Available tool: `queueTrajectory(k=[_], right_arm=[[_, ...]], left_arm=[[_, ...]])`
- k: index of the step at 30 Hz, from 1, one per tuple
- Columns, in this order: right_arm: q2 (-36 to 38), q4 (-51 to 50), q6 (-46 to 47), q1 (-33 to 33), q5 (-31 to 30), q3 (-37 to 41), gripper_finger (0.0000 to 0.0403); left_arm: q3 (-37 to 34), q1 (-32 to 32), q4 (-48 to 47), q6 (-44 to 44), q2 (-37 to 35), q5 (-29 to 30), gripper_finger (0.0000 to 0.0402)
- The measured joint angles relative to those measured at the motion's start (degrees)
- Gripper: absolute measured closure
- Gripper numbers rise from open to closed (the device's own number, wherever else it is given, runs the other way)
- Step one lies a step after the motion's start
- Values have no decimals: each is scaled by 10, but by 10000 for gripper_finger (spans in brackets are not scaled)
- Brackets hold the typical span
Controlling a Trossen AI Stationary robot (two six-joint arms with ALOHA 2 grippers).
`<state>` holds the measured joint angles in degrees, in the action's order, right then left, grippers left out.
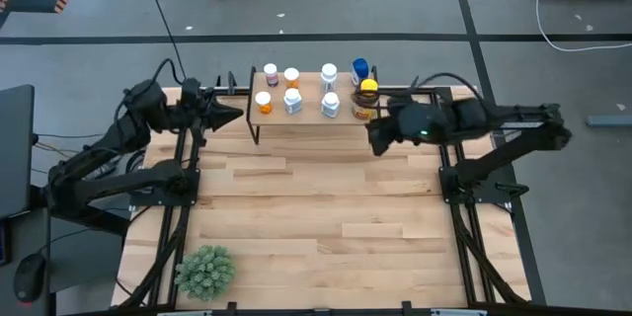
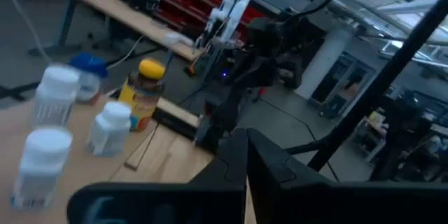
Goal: Pick and place medicine bottles onto shelf by color
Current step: Return to Home Position
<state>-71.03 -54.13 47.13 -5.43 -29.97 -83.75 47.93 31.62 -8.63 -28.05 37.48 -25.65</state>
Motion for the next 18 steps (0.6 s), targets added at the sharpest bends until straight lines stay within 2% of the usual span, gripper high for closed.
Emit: queueTrajectory(k=[6,12,18], right_arm=[[192,231,30,11,47,269,390],[347,479,84,17,77,515,396],[406,645,90,17,109,664,396]], left_arm=[[-64,4,46,-80,-46,1,397],[-137,4,151,-166,-86,14,397],[-223,-7,239,-225,-140,32,398]])
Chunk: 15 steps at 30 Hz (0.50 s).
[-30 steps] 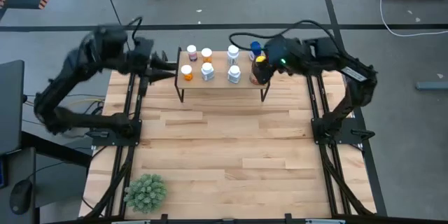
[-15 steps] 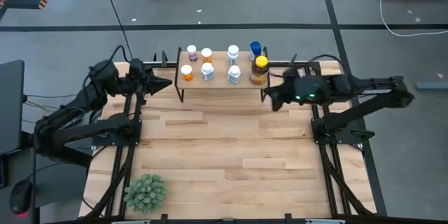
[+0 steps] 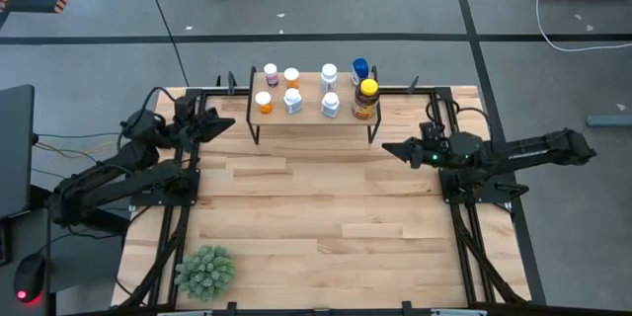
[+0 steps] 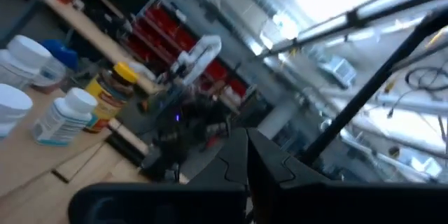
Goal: Pick and place medicine bottles onto shelf by color
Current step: Return to Home Position
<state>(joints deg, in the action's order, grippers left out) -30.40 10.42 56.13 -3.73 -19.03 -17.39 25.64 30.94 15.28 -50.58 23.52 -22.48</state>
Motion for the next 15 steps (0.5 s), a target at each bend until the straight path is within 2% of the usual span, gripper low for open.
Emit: queueTrajectory(k=[7,9,13,15], right_arm=[[25,100,7,4,14,94,397],[32,129,20,8,21,121,398],[36,201,43,16,32,169,398],[35,193,44,20,38,169,398]], left_arm=[[-134,-34,156,-51,-65,142,399],[-164,-46,185,-68,-78,160,399],[-193,-72,188,-86,-88,176,399],[-201,-86,191,-88,-90,188,399]])
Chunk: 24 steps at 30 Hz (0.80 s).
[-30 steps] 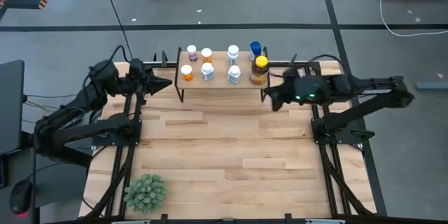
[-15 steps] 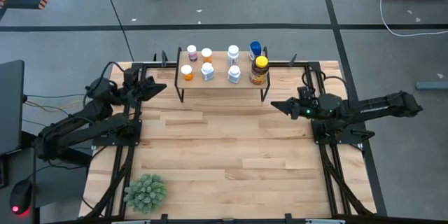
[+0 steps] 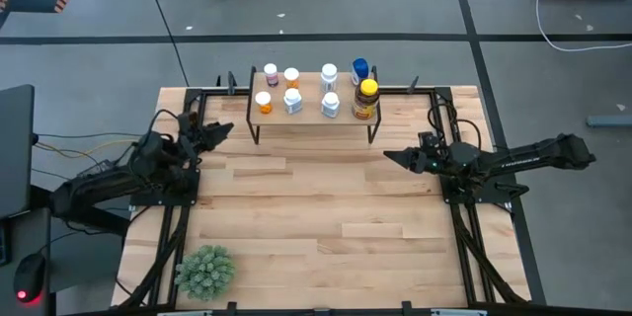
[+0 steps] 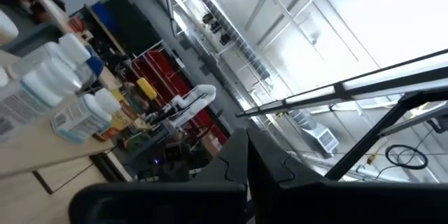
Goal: Pick and place medicine bottles onto shelf by color
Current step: Return to Home Position
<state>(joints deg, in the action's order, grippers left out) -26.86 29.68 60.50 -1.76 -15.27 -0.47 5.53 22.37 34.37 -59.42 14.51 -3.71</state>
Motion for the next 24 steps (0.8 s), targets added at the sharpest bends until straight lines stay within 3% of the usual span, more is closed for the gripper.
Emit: queueTrajectory(k=[7,12,19,24], right_arm=[[-2,-28,-19,40,10,1,398],[-2,-26,-52,72,84,1,398],[-2,-20,-144,98,176,1,398],[-10,-31,-274,103,183,1,396]], left_arm=[[-41,-91,23,5,0,73,400],[-50,-130,15,53,0,102,400],[-50,-128,-72,111,1,67,400],[-50,-128,-194,261,1,60,392]])
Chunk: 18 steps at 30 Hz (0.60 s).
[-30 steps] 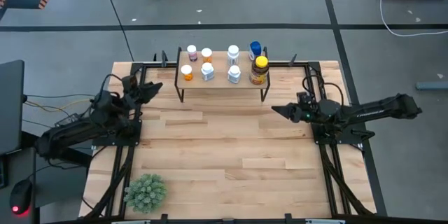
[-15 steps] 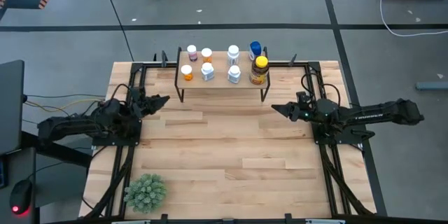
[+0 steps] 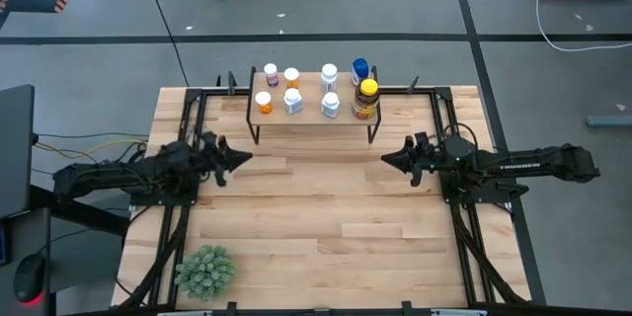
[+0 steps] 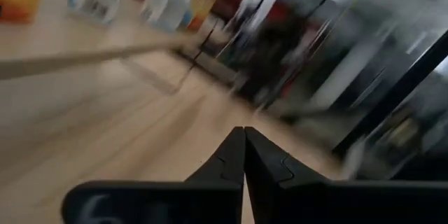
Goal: Pick and place medicine bottles onto shelf by color
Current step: Return to Home Position
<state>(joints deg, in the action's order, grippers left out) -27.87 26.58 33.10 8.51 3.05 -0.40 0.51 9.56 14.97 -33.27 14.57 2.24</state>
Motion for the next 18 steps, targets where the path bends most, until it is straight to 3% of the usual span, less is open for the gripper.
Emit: queueTrajectory(k=[5,10,15,18], right_arm=[[-14,0,-57,0,0,0,391],[-30,8,-87,0,0,0,389],[-33,41,-64,0,0,0,388],[-32,79,-64,0,0,0,387]], left_arm=[[0,0,-116,175,0,3,380],[0,0,-136,249,0,3,382],[0,0,-132,234,0,3,388],[0,0,-131,99,0,3,384]])
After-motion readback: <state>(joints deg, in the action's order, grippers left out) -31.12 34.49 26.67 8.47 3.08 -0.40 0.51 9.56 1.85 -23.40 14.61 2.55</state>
